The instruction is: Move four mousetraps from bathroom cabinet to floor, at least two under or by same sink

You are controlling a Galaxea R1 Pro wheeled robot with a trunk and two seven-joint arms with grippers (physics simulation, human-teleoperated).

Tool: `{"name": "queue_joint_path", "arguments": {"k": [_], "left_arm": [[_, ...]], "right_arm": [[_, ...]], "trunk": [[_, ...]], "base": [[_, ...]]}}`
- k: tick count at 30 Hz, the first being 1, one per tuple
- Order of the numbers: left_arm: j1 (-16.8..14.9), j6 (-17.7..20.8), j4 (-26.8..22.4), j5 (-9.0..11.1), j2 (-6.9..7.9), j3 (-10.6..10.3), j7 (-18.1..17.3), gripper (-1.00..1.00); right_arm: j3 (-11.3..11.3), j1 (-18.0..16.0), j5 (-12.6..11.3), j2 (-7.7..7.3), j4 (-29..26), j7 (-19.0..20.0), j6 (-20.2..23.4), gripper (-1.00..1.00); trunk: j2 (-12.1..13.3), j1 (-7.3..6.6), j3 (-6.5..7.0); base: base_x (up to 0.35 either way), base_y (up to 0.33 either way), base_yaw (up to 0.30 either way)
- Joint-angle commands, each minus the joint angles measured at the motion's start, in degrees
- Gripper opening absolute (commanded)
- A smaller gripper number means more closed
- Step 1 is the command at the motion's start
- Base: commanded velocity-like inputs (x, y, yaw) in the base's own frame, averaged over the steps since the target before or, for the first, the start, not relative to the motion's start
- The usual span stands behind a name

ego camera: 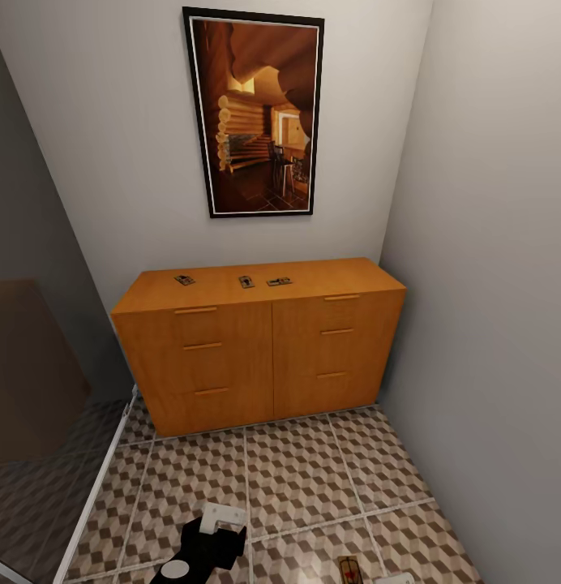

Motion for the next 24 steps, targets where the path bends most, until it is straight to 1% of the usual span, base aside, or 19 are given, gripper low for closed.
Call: {"name": "queue_joint_path", "arguments": {"k": [1, 5, 10, 19, 24], "left_arm": [[0.0, 0.3, -0.1, 0.1, 0.02, -0.1, 0.4, 1.00], [0.0, 0.3, -0.2, 0.1, 0.02, -0.2, 0.3, 1.00], [0.0, 0.3, -0.4, 0.1, 0.02, -0.2, 0.3, 1.00], [0.0, 0.3, -0.6, 0.1, 0.02, -0.3, 0.3, 1.00], [0.0, 0.3, -0.6, 0.1, 0.02, -0.3, 0.3, 1.00]], "right_arm": [[0.2, 0.0, -0.2, 0.03, 0.1, 0.3, -0.2, -1.00], [0.2, 0.0, -0.3, 0.38, 0.1, 0.5, -0.2, -1.00], [0.2, 0.0, -0.3, 0.46, 0.1, 0.7, -0.2, -1.00], [0.2, 0.0, -0.3, 0.56, 0.1, 0.6, -0.2, -1.00], [0.3, -0.1, -0.3, 0.58, 0.1, 0.6, -0.2, -1.00]], "trunk": [[0.0, 0.00, -0.05], [0.0, 0.00, -0.05], [0.0, 0.00, -0.10], [0.0, 0.00, -0.36], [0.0, 0.00, -0.53]], "base": [[0.000, 0.000, 0.000], [0.000, 0.000, 0.000], [0.000, 0.000, 0.037], [0.001, -0.001, 0.240], [0.147, -0.135, 0.270]]}}
